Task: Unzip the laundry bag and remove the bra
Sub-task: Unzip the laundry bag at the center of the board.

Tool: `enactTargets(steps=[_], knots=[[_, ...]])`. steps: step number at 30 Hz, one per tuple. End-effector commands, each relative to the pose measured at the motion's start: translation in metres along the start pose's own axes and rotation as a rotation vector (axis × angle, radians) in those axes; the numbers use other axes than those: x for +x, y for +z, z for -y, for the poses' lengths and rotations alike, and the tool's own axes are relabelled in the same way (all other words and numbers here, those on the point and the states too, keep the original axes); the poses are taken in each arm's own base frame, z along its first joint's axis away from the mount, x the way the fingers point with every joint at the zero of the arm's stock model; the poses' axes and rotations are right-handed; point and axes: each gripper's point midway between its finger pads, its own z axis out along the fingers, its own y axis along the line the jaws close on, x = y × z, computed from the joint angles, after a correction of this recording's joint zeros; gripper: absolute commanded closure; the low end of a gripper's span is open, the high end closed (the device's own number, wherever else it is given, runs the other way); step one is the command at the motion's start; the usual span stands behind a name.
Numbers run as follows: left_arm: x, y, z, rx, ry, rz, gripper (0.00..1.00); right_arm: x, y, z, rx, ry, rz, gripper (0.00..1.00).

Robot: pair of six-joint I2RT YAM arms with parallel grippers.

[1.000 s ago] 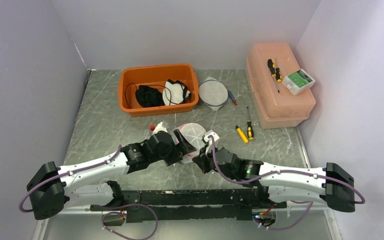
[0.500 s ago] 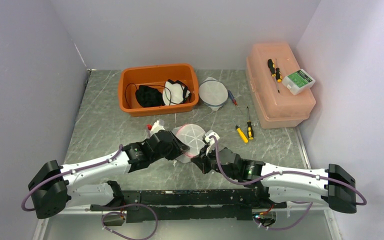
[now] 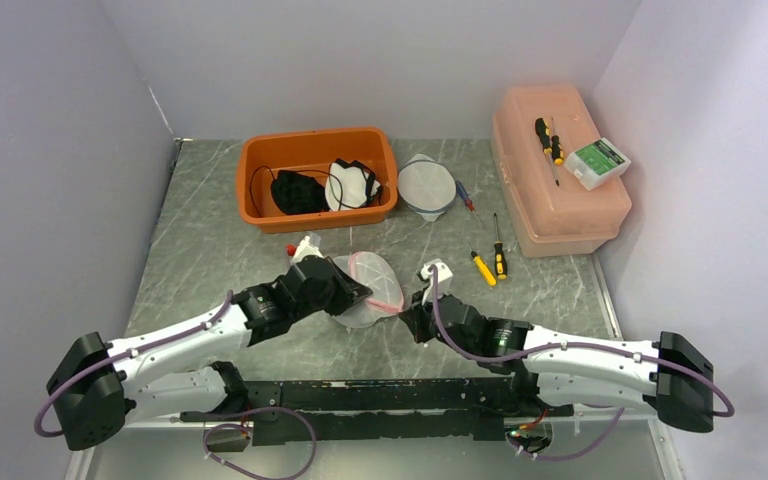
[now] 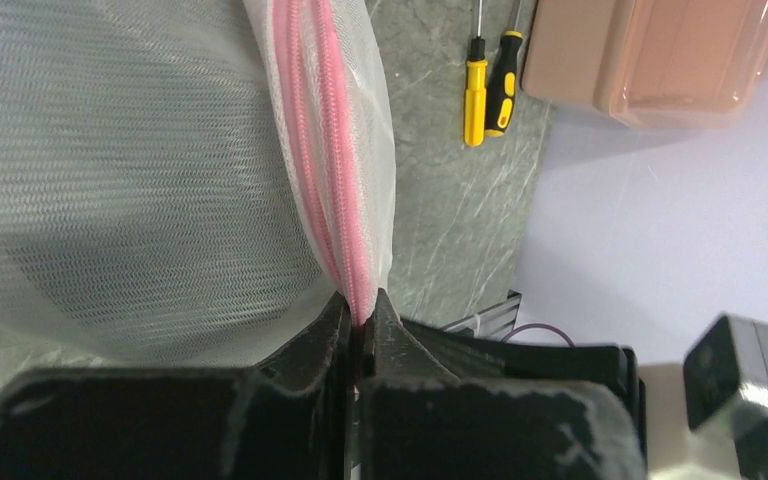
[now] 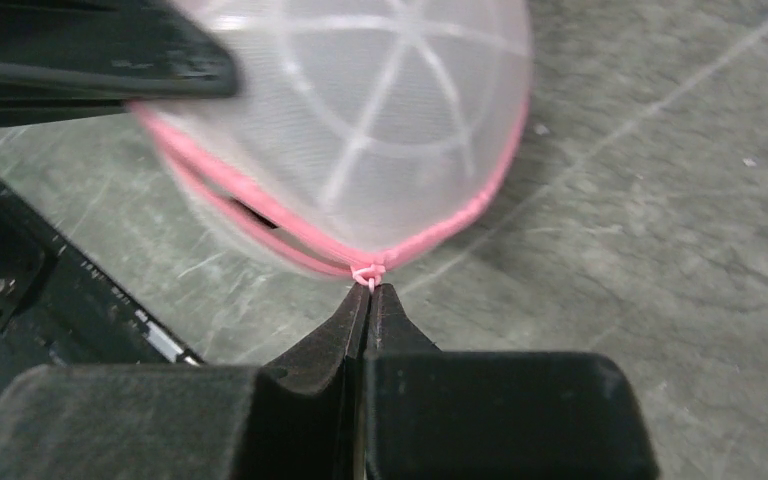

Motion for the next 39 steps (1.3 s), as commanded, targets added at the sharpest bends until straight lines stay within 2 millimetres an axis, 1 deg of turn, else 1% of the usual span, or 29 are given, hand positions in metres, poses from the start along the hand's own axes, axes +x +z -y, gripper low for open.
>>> enactTargets(steps=[1, 2, 3, 5, 7, 8, 12, 14, 16, 17, 20, 23, 27, 28, 29, 31, 32, 33, 34, 35, 37, 39], knots=[[-0.007, -0.006, 0.006, 0.047, 0.05, 0.002, 0.97, 0.008, -0.002, 0.039, 0.147, 0.065, -0.012, 1.0], [-0.006, -0.007, 0.008, 0.066, 0.061, -0.009, 0.97, 0.005, -0.003, 0.041, 0.152, 0.063, 0.002, 1.0], [-0.004, -0.007, 0.012, 0.094, 0.077, -0.025, 0.97, -0.003, -0.006, 0.04, 0.141, 0.053, 0.031, 1.0], [-0.002, -0.007, 0.019, 0.156, 0.112, -0.062, 0.97, -0.019, -0.014, 0.032, 0.084, 0.022, 0.088, 1.0], [0.0, -0.009, 0.034, 0.255, 0.152, -0.127, 0.97, -0.035, -0.025, 0.024, 0.03, -0.012, 0.148, 1.0], [0.001, -0.011, 0.047, 0.321, 0.176, -0.151, 0.97, -0.043, -0.031, 0.022, 0.015, -0.031, 0.17, 1.0], [0.002, -0.017, 0.08, 0.472, 0.27, -0.208, 0.97, -0.07, -0.057, 0.018, -0.017, -0.066, 0.239, 1.0], [0.001, -0.019, 0.093, 0.522, 0.333, -0.206, 0.97, -0.075, -0.064, 0.009, -0.067, -0.057, 0.264, 1.0], [-0.002, -0.018, 0.099, 0.544, 0.388, -0.189, 0.97, -0.073, -0.065, 0.004, -0.091, -0.05, 0.26, 1.0], [-0.004, -0.015, 0.098, 0.541, 0.406, -0.177, 0.97, -0.069, -0.063, 0.003, -0.095, -0.055, 0.245, 1.0], [-0.012, -0.002, 0.081, 0.505, 0.423, -0.141, 0.94, -0.055, -0.053, -0.003, -0.123, -0.058, 0.202, 1.0], [-0.017, 0.013, 0.049, 0.445, 0.387, -0.102, 0.87, -0.044, -0.043, -0.013, -0.161, -0.039, 0.183, 1.0], [-0.019, 0.024, 0.016, 0.345, 0.339, -0.1, 0.83, -0.033, -0.03, -0.024, -0.199, -0.017, 0.165, 1.0], [-0.02, 0.024, 0.01, 0.324, 0.33, -0.095, 0.78, -0.031, -0.027, -0.026, -0.202, -0.017, 0.16, 1.0], [-0.021, 0.023, 0.005, 0.3, 0.324, -0.088, 0.7, -0.032, -0.024, -0.029, -0.205, -0.018, 0.159, 1.0], [-0.023, 0.015, -0.002, 0.255, 0.315, -0.076, 0.38, -0.029, -0.019, -0.031, -0.197, -0.027, 0.142, 1.0], [-0.025, 0.009, -0.006, 0.223, 0.31, -0.074, 0.27, -0.029, -0.017, -0.031, -0.189, -0.03, 0.135, 1.0], [-0.028, -0.001, -0.005, 0.209, 0.302, -0.058, 0.16, -0.03, -0.015, -0.032, -0.181, -0.034, 0.132, 1.0], [-0.03, -0.009, -0.007, 0.189, 0.288, -0.051, 0.09, -0.03, -0.013, -0.031, -0.172, -0.034, 0.128, 1.0], [-0.029, -0.016, -0.012, 0.163, 0.27, -0.051, 0.06, -0.03, -0.01, -0.031, -0.16, -0.036, 0.122, 1.0], [-0.028, -0.029, -0.018, 0.125, 0.229, -0.039, 0.06, -0.031, -0.006, -0.03, -0.139, -0.041, 0.112, 1.0], [-0.022, -0.037, -0.021, 0.093, 0.178, -0.038, 0.06, -0.031, -0.002, -0.029, -0.117, -0.037, 0.105, 1.0]])
